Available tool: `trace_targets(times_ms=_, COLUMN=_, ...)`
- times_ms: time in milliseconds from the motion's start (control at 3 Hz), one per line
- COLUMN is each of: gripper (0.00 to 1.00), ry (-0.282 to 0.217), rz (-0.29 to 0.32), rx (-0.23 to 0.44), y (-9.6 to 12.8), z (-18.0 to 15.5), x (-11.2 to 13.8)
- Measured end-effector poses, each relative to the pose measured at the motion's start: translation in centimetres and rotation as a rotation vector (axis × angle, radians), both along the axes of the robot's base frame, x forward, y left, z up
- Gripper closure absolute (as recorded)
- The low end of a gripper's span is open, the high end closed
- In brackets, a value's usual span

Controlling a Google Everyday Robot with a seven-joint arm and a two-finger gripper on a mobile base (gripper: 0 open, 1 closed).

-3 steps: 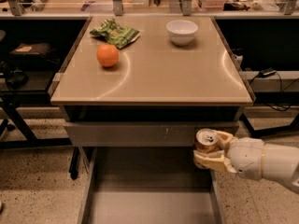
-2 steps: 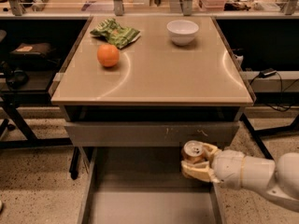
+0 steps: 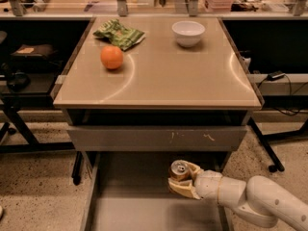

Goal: Place orange can into middle drawer

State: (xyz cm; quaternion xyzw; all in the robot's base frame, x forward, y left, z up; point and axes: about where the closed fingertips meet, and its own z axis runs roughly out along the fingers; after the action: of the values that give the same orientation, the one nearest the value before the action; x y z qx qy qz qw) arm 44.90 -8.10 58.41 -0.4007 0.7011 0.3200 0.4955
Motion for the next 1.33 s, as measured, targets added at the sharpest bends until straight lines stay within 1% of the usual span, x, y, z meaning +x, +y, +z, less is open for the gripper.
trace_targets(times_ms=333, gripper=1.0, ry=0.061, rz=-0.011, rx=-0.027, y=0.0, z=-6.0, x=0.9)
trace_targets(times_ms=667, gripper=1.0, ry=0.061, rz=-0.011, rx=-0.027, y=0.0, z=-6.0, x=0.9)
trace_targets(times_ms=1000, gripper=1.0, ry=0.077, rz=-0.031, rx=-0.037, y=-0.1, z=-8.1, x=1.3)
trace_targets(times_ms=1333, gripper=1.0, ry=0.029, rz=-0.061, rx=-0.105, y=-0.9, z=-12.2, x=2.6)
